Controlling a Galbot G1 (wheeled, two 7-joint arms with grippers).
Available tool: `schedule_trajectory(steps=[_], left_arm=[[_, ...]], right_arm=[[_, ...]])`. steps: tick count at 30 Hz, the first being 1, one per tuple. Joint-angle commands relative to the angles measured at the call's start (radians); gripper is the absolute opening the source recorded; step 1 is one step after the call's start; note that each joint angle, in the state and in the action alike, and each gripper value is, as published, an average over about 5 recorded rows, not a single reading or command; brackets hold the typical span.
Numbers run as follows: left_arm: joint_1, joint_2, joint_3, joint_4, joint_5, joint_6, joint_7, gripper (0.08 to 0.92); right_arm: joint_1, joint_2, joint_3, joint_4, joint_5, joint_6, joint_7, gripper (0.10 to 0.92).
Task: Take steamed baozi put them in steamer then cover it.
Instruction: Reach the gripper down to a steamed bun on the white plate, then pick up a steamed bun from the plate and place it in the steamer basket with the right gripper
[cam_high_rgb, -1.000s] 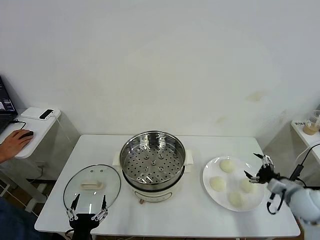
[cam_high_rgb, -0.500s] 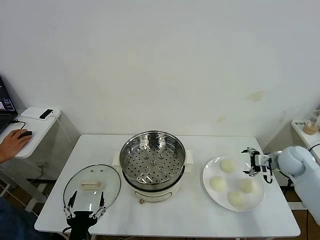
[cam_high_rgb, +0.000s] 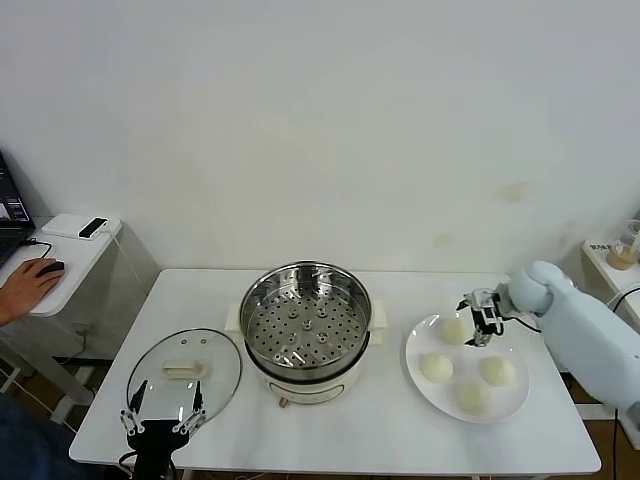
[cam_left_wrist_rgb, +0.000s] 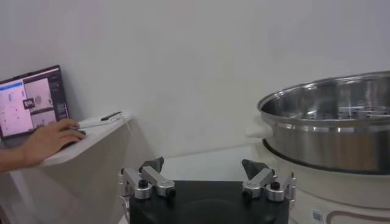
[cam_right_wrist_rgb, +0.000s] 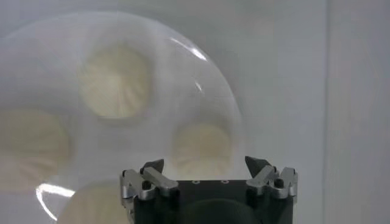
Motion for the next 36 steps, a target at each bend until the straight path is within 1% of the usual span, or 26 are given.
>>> schedule_trajectory(steps=[1, 12, 18, 25, 31, 36], left_arm=[[-0.006, 0.001, -0.002, 0.005, 0.0, 0.001, -0.001, 0.823], [-0.007, 0.002, -0.005, 0.002, 0.001, 0.001, -0.001, 0.823], [-0.008, 0.003, -0.006, -0.002, 0.0, 0.001, -0.001, 0.823], [-0.008, 0.002, -0.001, -0.005, -0.001, 0.002, -0.007, 0.823], [-0.009, 0.002, 0.001, -0.004, -0.002, 0.001, -0.011, 0.823], [-0.011, 0.005, 0.002, -0.006, -0.003, 0.001, -0.012, 0.823]], right_arm=[[0.091, 0.056, -0.124, -0.102, -0.006, -0.021, -0.029, 0.823], [0.09, 0.092, -0.121, -0.146, -0.013, -0.038, -0.001, 0.814], [0.087, 0.095, -0.124, -0.143, -0.008, -0.048, 0.0, 0.741], [0.09, 0.075, -0.132, -0.116, 0.014, -0.053, -0.004, 0.624], [0.111, 0.036, -0.154, -0.063, 0.051, -0.049, -0.014, 0.586], [0.16, -0.023, -0.192, 0.012, 0.104, -0.045, -0.02, 0.577]])
